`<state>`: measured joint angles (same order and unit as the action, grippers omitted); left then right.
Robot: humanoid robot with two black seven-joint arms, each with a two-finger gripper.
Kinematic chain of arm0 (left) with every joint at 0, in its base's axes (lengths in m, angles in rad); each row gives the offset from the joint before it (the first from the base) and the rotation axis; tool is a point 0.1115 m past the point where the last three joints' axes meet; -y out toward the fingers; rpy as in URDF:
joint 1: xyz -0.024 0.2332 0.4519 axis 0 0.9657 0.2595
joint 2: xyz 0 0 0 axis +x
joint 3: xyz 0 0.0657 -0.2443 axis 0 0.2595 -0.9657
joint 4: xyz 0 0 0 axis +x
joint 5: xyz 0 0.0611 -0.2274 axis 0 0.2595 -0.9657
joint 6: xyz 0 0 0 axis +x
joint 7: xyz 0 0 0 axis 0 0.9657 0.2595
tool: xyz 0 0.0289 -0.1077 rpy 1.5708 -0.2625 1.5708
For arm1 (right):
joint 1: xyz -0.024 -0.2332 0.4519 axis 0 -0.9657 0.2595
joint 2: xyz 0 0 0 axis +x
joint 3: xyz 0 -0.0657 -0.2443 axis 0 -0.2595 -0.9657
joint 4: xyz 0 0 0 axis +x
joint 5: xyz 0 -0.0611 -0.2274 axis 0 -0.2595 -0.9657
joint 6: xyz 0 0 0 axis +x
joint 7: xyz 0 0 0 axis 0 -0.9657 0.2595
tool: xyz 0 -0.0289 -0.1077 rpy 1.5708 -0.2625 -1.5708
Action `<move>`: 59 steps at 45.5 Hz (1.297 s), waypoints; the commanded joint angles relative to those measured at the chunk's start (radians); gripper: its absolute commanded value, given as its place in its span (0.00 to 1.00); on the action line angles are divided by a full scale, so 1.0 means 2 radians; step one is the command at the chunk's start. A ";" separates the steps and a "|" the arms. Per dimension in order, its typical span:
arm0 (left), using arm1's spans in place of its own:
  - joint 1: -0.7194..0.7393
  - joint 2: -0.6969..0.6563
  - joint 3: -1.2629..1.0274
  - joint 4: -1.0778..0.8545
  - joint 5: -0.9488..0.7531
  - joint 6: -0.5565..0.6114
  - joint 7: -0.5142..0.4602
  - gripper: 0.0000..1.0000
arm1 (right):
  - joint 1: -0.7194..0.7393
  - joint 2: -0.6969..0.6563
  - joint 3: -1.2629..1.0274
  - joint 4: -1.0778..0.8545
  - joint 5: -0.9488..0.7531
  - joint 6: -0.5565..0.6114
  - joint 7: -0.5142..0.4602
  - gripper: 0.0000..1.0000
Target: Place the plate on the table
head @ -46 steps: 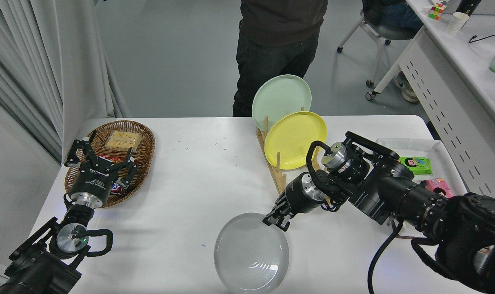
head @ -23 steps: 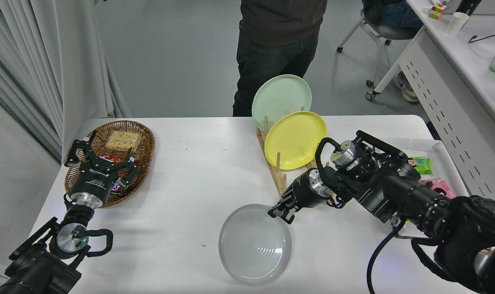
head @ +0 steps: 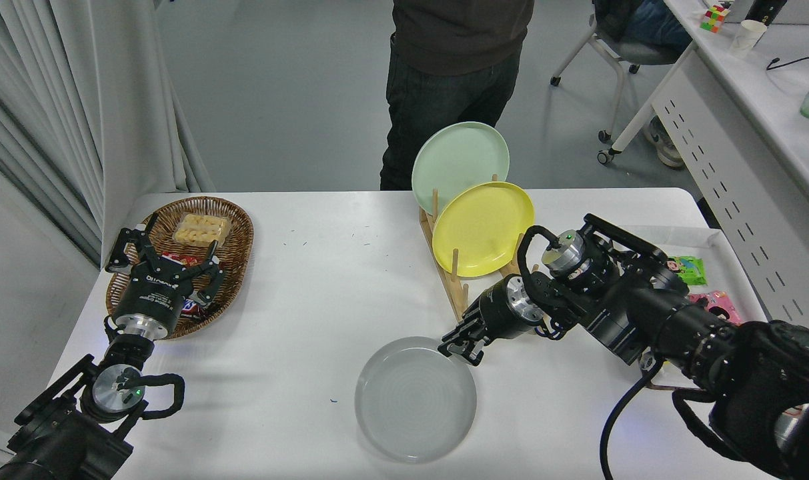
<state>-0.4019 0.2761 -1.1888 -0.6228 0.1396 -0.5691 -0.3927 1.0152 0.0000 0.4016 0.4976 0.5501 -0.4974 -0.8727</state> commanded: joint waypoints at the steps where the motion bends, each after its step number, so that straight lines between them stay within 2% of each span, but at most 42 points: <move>1: 0.000 0.000 0.000 0.000 0.000 0.000 0.000 0.98 | -0.002 0.000 0.000 0.000 0.000 0.029 0.000 1.00; 13: 0.000 0.000 0.000 0.000 0.000 0.000 0.000 0.98 | -0.009 0.000 0.000 0.020 0.009 0.071 0.000 1.00; 26: 0.000 0.000 0.000 0.000 0.000 0.000 0.000 0.98 | -0.011 0.000 -0.001 0.046 0.020 0.079 0.000 1.00; 44: 0.001 0.000 0.000 0.000 0.000 0.000 0.000 0.98 | -0.003 0.000 0.007 0.068 0.028 0.288 0.000 1.00; 54: 0.000 0.000 0.000 0.000 0.000 0.000 0.000 0.98 | 0.039 0.000 0.058 0.064 0.022 0.333 0.000 1.00; 59: 0.000 0.000 0.000 0.000 0.000 0.000 0.000 0.98 | 0.058 0.000 0.075 0.057 0.016 0.376 0.000 1.00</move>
<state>-0.4019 0.2761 -1.1888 -0.6228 0.1396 -0.5691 -0.3927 1.0592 0.0000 0.4760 0.6240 0.5964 0.0951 -0.8723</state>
